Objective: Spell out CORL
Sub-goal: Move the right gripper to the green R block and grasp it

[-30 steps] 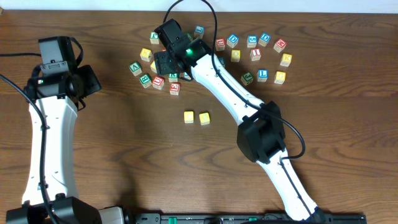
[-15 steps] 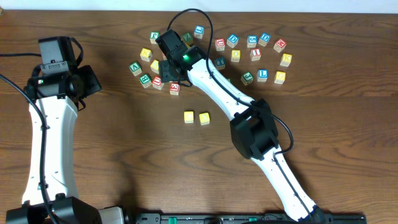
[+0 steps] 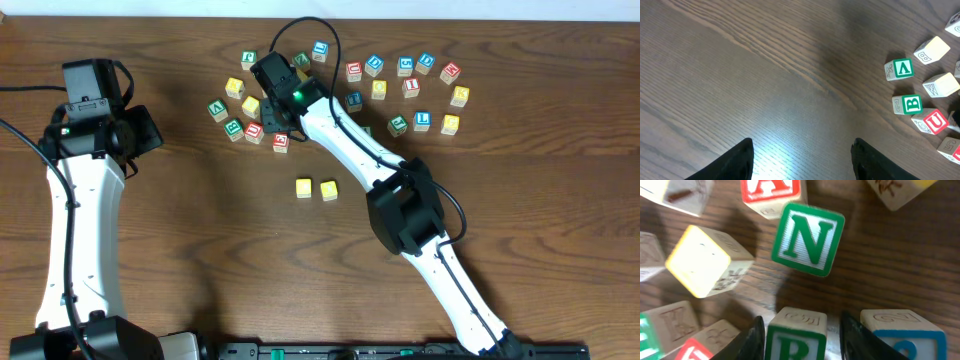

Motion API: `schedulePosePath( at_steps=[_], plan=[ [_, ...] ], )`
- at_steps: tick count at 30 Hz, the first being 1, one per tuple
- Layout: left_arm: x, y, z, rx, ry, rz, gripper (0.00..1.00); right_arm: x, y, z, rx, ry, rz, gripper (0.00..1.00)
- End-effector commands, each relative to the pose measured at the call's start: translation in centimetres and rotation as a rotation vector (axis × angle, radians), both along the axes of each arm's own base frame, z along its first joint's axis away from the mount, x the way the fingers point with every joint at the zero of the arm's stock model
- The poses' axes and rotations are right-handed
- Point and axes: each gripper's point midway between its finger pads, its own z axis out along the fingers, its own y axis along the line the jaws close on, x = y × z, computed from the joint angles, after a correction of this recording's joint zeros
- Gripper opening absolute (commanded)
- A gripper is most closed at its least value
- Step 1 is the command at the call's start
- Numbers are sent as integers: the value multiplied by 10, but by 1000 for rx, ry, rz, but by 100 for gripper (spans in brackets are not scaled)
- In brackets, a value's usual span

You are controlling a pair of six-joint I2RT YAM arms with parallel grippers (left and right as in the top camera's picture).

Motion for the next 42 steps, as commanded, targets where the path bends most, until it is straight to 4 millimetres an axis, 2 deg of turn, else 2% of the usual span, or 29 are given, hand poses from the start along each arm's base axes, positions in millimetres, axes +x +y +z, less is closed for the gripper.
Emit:
schedulePosePath(
  at_steps=[1, 5, 8, 11, 14, 18, 19, 22, 24, 27, 30, 32, 34, 39, 42],
  plan=[
    [3, 3, 3, 10, -4, 10, 62, 1, -3, -8, -25, -3, 2, 37],
    [3, 3, 3, 8, -5, 12, 61, 4, -7, -8, -48, -18, 34, 29],
    [3, 3, 3, 8, -5, 12, 61, 4, -7, -7, -59, -26, 60, 27],
    [3, 3, 3, 8, -6, 12, 61, 5, -7, 7, -56, -41, 70, 27],
    [3, 3, 3, 8, -5, 12, 62, 8, -6, 35, -34, -77, 75, 26],
    [3, 3, 3, 8, -5, 12, 61, 10, -9, 94, 12, -146, 70, 22],
    [3, 3, 3, 8, -5, 12, 62, 7, -14, 118, 23, -164, 67, 22],
    [3, 3, 3, 8, -5, 12, 61, -4, -32, 155, 23, -165, 55, 21],
    [3, 3, 3, 8, -5, 12, 62, -15, -49, 176, 10, -147, 43, 21],
    [3, 3, 3, 9, -5, 12, 62, -35, -77, 191, -31, -90, 26, 21],
    [3, 3, 3, 9, -5, 12, 62, -54, -114, 187, -141, -8, -11, 18],
    [3, 3, 3, 9, -5, 13, 62, -69, -141, 172, -243, 84, -48, 18],
    [3, 3, 3, 9, -5, 12, 62, -80, -152, 156, -288, 167, -71, 18],
    [3, 3, 3, 9, -5, 12, 62, -104, -158, 96, -367, 333, -103, 24],
    [3, 3, 3, 9, -5, 13, 62, -115, -160, 65, -381, 398, -98, 22]
  ],
)
